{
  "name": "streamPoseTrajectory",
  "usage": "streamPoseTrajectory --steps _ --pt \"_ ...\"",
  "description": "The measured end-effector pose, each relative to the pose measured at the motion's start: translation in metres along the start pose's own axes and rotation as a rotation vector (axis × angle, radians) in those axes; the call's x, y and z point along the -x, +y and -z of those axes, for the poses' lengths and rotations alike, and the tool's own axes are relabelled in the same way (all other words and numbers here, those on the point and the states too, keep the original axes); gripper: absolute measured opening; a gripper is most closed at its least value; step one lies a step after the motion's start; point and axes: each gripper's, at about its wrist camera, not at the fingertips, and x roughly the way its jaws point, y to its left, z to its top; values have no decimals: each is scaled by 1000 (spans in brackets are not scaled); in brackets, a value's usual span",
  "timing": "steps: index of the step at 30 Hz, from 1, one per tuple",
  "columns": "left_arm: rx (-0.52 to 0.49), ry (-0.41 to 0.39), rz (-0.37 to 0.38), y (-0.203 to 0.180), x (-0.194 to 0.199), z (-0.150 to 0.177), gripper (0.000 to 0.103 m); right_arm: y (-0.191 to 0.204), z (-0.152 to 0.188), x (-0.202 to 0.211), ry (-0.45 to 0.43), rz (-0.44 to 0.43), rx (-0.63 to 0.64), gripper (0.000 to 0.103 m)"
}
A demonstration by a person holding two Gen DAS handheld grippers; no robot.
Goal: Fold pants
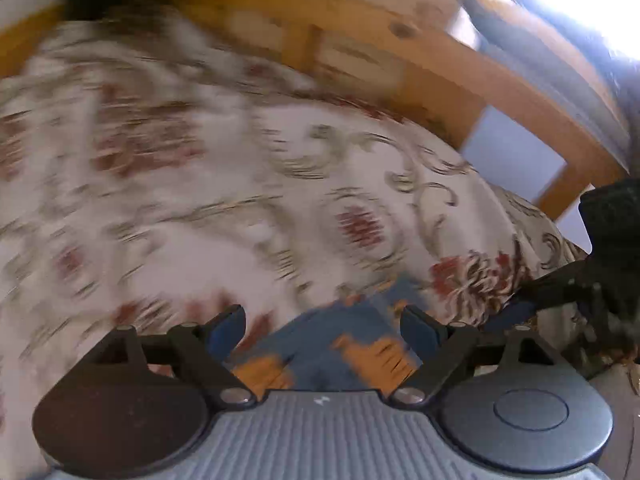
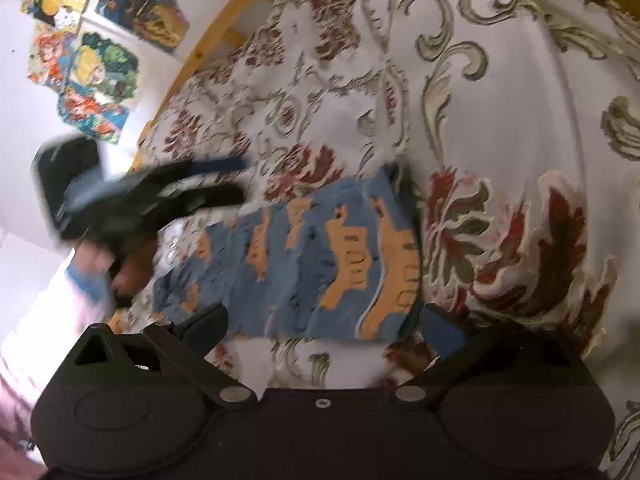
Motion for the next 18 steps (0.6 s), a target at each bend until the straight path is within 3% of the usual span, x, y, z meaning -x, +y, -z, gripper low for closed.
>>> streamPoseTrajectory --steps 4,9,13,16,18 --pt "-47 103 107 -3 -48 -19 88 4 2 3 41 -34 11 102" --pt "-121 271 124 -3 -93 -15 86 13 10 -7 90 53 74 102" --pt "-125 310 175 4 -110 -11 94 21 17 -16 104 111 122 102" --pt "-83 318 232 10 -119 -11 102 16 16 -15 77 99 86 102" --pt "-74 320 232 11 -121 -10 102 11 16 -14 53 88 63 102"
